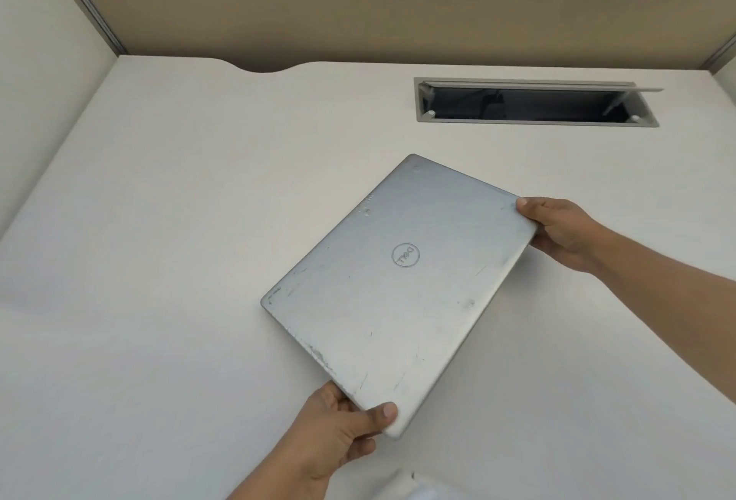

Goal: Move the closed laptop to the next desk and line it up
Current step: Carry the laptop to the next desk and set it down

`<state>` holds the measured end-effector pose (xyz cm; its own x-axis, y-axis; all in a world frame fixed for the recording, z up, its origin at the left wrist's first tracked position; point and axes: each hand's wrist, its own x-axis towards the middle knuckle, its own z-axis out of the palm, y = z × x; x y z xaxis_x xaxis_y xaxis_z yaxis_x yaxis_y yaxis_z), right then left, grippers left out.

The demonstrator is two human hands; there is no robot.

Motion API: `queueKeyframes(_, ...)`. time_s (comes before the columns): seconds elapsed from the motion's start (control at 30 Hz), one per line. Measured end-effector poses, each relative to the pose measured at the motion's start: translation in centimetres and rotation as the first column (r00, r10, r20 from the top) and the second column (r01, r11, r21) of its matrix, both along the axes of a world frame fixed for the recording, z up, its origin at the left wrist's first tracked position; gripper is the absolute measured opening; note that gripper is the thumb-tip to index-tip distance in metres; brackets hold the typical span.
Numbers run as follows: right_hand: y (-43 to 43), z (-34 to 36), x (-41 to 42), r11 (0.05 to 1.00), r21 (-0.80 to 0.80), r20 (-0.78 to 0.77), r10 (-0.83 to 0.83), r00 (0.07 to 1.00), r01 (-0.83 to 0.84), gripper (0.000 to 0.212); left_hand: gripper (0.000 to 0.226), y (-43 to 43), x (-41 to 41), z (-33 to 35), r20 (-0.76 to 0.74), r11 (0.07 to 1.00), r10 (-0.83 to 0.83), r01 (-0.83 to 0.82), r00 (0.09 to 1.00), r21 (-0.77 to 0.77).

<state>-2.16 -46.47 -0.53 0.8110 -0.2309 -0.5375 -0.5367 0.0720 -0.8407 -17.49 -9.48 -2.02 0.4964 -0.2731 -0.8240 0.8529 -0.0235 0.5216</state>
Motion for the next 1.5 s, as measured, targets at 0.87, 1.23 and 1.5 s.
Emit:
queueKeyframes(0.87, 1.0, -2.3, -1.1, 0.654, -0.722, -0.133, 0.187, 0.973, -0.225, 0.027, 0.037, -0.3, -0.4, -2.3, 0.18, 0.917, -0.209, 0.129, 0.961, 0.377)
queueKeyframes(1.23, 3.3, -2.5, -2.4, 0.467, -0.869, -0.159, 0.049, 0.986, -0.164, 0.03, 0.044, 0.0, -0.8, -1.5, 0.24, 0.856, -0.321, 0.172, 0.916, 0.487)
queueKeyframes(1.5, 4.6, -2.6, -4.8, 0.527, -0.819, -0.155, 0.175, 0.972, -0.225, 0.056, 0.06, 1.4, -0.1, -1.2, 0.305, 0.75, -0.368, 0.087, 0.879, 0.655)
